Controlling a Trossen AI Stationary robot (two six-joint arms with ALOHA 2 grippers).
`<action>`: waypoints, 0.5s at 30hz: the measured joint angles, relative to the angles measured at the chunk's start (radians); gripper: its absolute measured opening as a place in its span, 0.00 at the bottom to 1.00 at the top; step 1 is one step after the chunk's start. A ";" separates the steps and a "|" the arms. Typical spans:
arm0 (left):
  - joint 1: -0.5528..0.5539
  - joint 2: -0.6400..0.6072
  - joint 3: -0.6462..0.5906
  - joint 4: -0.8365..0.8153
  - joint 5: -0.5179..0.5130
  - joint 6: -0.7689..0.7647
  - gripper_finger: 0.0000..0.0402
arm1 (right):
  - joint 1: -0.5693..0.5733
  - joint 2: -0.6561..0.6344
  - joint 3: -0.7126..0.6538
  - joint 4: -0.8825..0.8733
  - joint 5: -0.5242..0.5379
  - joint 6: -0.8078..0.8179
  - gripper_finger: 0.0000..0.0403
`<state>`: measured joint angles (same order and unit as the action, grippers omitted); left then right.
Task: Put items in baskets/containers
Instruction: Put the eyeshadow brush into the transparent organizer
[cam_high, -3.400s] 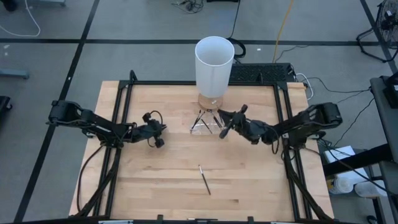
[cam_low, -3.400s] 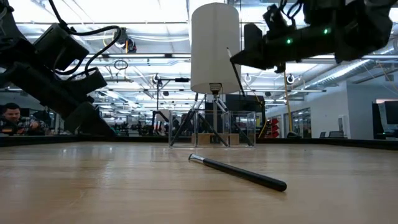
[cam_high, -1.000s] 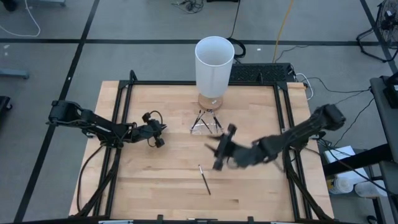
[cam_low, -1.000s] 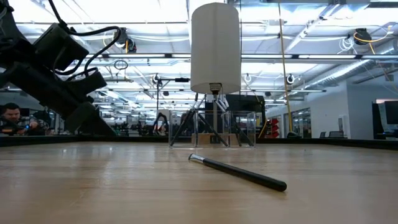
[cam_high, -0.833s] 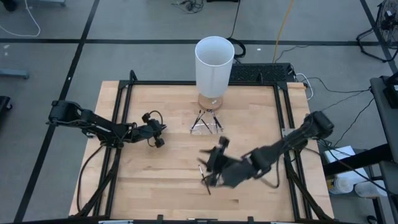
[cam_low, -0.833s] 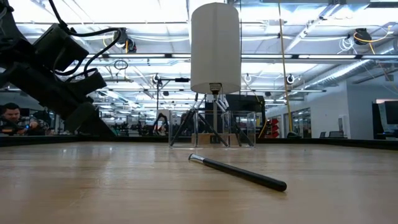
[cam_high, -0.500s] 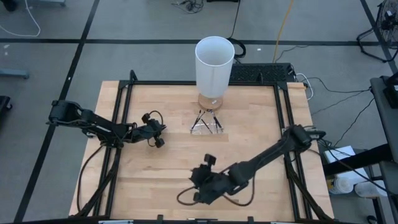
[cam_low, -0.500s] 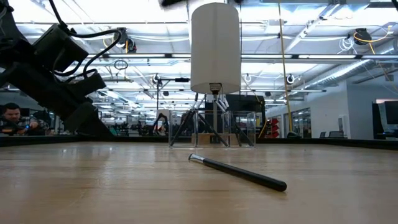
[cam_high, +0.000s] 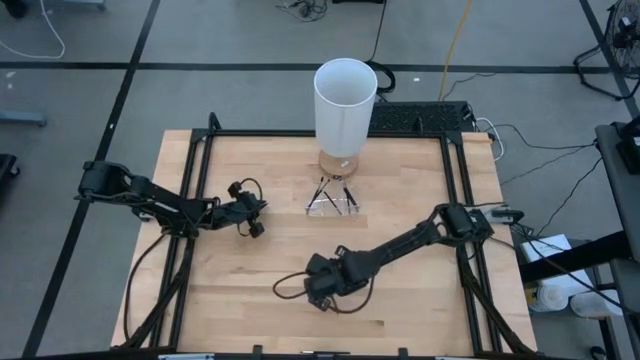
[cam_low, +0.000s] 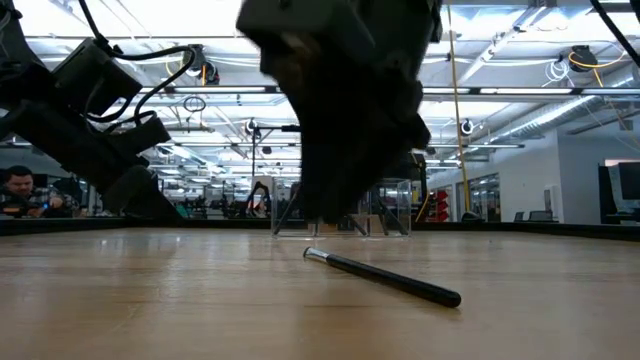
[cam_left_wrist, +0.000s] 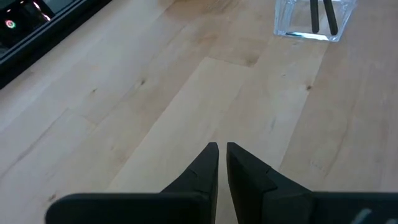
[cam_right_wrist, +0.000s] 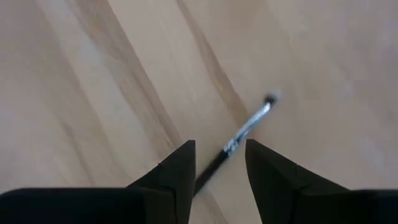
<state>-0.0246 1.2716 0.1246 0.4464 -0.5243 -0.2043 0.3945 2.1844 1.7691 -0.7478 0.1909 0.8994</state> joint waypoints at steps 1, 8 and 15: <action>0.000 0.000 0.000 0.000 0.000 0.000 0.10 | -0.003 0.008 0.000 -0.009 -0.014 0.013 0.32; 0.000 0.000 0.000 0.000 0.000 0.008 0.10 | -0.013 0.025 0.000 -0.039 -0.065 0.037 0.32; 0.000 0.000 0.000 -0.001 0.000 0.003 0.10 | -0.016 0.025 0.000 -0.045 -0.062 0.014 0.32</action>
<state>-0.0246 1.2716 0.1246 0.4454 -0.5243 -0.2012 0.3789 2.2093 1.7687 -0.7925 0.1287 0.9129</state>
